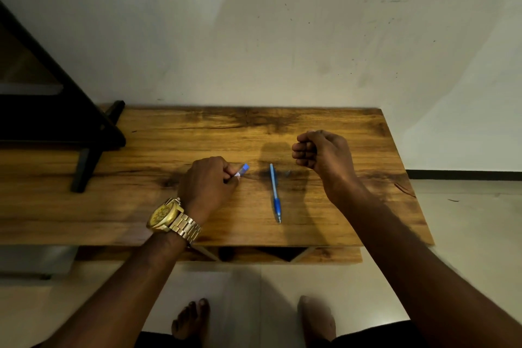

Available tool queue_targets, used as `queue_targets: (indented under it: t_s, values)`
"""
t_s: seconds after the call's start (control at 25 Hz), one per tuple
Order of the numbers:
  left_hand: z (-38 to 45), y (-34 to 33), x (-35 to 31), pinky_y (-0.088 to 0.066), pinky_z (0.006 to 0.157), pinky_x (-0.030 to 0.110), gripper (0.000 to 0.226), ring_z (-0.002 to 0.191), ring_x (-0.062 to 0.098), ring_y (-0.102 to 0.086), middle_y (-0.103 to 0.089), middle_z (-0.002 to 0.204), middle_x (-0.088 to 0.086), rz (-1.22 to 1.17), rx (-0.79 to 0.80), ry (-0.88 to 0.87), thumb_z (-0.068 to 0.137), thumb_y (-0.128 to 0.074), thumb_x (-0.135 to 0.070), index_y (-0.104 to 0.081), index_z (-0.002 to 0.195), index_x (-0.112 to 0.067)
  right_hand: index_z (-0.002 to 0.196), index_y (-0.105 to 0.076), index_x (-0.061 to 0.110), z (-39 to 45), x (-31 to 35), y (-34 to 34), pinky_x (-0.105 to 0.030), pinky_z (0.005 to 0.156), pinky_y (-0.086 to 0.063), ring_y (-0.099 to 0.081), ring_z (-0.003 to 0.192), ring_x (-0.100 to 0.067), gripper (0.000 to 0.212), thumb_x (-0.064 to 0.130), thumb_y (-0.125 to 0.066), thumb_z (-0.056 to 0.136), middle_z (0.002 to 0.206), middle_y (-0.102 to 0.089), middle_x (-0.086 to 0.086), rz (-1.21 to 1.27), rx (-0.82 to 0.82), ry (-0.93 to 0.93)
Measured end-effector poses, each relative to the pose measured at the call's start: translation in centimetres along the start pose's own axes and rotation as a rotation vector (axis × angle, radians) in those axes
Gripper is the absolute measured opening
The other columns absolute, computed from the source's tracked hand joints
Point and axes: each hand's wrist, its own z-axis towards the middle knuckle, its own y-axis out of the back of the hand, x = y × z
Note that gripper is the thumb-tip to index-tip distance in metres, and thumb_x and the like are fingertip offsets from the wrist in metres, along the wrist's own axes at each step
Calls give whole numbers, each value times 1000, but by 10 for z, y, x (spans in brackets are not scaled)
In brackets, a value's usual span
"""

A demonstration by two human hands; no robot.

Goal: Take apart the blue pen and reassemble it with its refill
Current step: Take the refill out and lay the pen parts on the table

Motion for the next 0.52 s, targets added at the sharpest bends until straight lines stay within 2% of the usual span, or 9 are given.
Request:
queue_targets:
  t_s: [0.12, 0.24, 0.28, 0.36, 0.44, 0.52]
  values:
    - [-6, 3, 8, -64, 81, 37, 17, 90, 10, -74, -79, 96, -9, -91, 31, -6, 91, -86, -32, -80, 105, -23, 105, -78, 10, -6, 1, -17, -33, 77, -63, -79, 90, -27, 22, 22, -60, 109, 94, -82, -12, -94, 27, 38]
    - [-8, 10, 16, -60, 72, 21, 17, 82, 0, -74, -79, 90, -13, -379, 72, -18, 89, -87, -33, -82, 103, -26, 106, -81, 18, -12, 0, -33, -32, 78, -66, -79, 84, -13, 17, 26, -66, 107, 91, -82, -2, -282, 76, 161]
    - [-9, 12, 17, -58, 70, 19, 15, 81, 0, -75, -80, 88, -14, -462, 77, -43, 88, -87, -35, -82, 102, -30, 109, -82, 20, -14, -1, -38, -33, 80, -66, -79, 84, -11, 17, 30, -68, 106, 92, -82, 1, -349, 119, 199]
    - [-10, 16, 18, -62, 71, 25, 11, 81, 1, -76, -81, 88, -15, -558, 62, -98, 88, -87, -39, -83, 98, -33, 108, -84, 21, -17, -2, -46, -36, 83, -65, -78, 85, -10, 19, 35, -71, 104, 93, -83, 2, -402, 226, 214]
    - [-11, 20, 19, -61, 69, 27, 10, 82, 2, -76, -82, 90, -16, -615, 54, -121, 89, -86, -39, -83, 97, -35, 103, -84, 16, -18, -3, -53, -40, 82, -62, -76, 83, -13, 20, 32, -72, 103, 92, -82, -3, -343, 306, 198]
    - [-10, 22, 21, -60, 69, 28, 10, 85, 3, -77, -82, 91, -16, -657, 52, -107, 89, -86, -39, -82, 97, -35, 101, -83, 11, -17, -2, -55, -37, 76, -59, -73, 81, -14, 20, 28, -73, 103, 90, -81, -7, -254, 356, 190]
